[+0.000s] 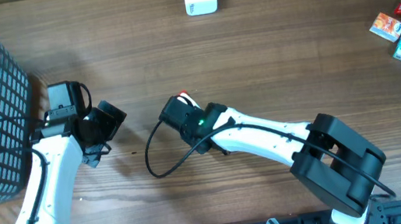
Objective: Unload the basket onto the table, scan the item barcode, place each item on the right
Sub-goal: 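Grasp the stick with the right gripper and open the left gripper, then lift the stick with the right gripper toward the left gripper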
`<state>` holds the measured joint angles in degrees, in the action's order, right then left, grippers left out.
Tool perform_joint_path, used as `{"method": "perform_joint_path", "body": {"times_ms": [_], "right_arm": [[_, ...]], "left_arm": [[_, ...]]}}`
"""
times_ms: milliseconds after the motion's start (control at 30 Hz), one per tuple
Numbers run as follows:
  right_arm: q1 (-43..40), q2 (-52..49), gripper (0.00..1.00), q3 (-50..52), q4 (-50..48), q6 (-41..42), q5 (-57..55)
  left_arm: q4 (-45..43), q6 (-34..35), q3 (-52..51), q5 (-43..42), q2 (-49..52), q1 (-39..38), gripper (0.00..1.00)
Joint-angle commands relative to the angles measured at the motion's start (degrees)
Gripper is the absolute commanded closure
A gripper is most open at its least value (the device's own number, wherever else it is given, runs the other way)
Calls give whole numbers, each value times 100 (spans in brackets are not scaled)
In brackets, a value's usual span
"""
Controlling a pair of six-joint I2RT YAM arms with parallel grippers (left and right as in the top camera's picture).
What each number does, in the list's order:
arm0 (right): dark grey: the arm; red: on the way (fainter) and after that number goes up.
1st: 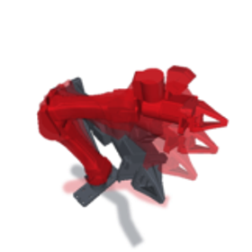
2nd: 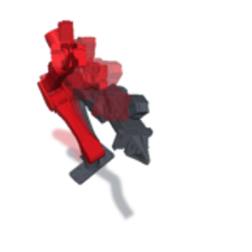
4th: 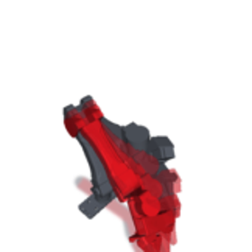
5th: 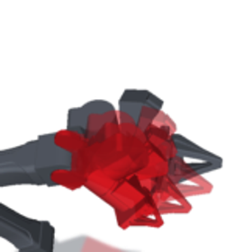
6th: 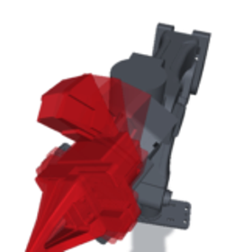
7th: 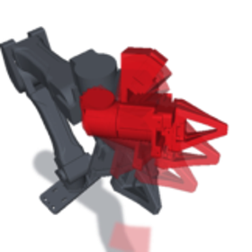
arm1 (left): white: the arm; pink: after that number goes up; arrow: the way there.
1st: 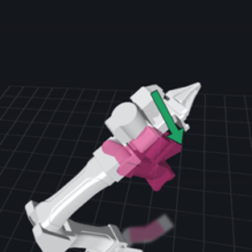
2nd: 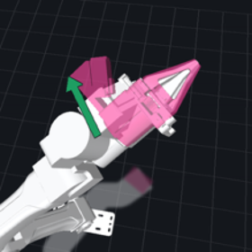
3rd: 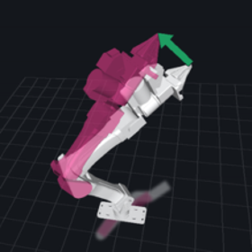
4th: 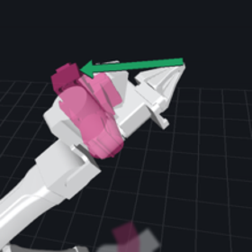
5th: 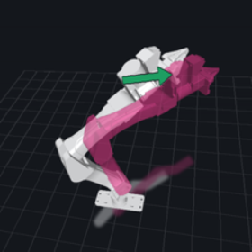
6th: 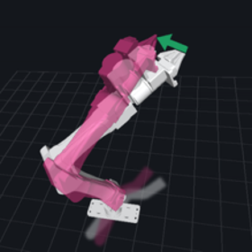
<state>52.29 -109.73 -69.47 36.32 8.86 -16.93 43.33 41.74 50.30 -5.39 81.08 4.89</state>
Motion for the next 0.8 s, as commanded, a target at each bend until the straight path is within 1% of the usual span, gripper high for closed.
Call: {"method": "perform_joint_path", "body": {"times_ms": [0, 300, 367, 467, 600, 667, 767], "right_arm": [[-24, -76, 37, 111, -57, -140, 70], [-24, -76, 37, 595, -463, -107, 190], [-24, -76, 40, 619, -481, -72, 190], [-24, -76, 40, 619, -612, 31, 205], [-151, -76, 42, 623, -820, 15, 828], [-315, -114, 44, 623, -846, 26, 984], [-590, -227, 45, 623, -846, 9, 1252]], "left_arm": [[4, 72, -4, 98, -94, 26, 0], [4, 72, -4, 98, -94, 26, 0], [4, 70, -4, 98, -94, 26, 0], [2, 70, -4, 98, -94, 26, 0], [4, 70, -4, 98, -94, 26, 0], [4, 70, -4, 98, -94, 26, 0], [2, 70, -4, 98, -94, 26, 0]]}}
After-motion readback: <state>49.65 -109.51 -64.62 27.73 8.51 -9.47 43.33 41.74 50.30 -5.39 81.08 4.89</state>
